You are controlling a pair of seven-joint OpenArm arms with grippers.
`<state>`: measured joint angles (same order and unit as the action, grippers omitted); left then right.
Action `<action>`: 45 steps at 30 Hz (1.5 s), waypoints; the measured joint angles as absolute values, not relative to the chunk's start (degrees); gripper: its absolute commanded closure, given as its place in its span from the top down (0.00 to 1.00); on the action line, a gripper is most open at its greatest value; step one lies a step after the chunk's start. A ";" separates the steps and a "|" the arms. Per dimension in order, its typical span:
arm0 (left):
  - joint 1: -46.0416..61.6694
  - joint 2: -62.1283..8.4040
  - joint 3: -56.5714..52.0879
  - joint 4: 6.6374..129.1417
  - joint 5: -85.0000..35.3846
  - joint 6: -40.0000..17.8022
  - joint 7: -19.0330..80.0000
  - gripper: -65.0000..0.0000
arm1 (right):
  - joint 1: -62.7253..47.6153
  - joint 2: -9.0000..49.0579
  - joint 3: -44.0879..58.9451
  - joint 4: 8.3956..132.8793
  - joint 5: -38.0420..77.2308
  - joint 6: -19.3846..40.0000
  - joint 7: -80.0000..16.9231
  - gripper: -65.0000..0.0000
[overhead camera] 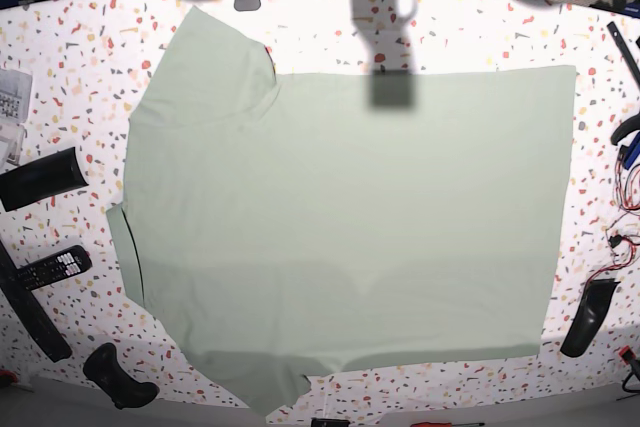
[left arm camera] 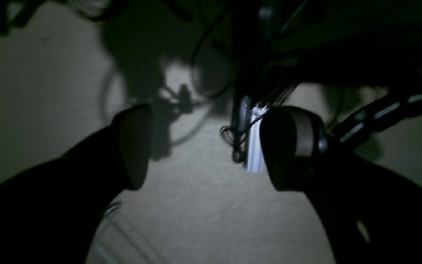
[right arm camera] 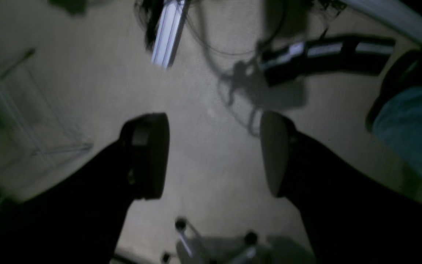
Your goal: Fold the T-shirt properly
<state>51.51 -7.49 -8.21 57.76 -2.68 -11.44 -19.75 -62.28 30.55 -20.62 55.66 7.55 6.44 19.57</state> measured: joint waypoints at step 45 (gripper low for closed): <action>52.12 -7.49 -14.37 113.25 -10.63 -11.97 -9.82 0.67 | -59.27 32.67 -1.10 105.06 7.46 7.73 18.94 0.59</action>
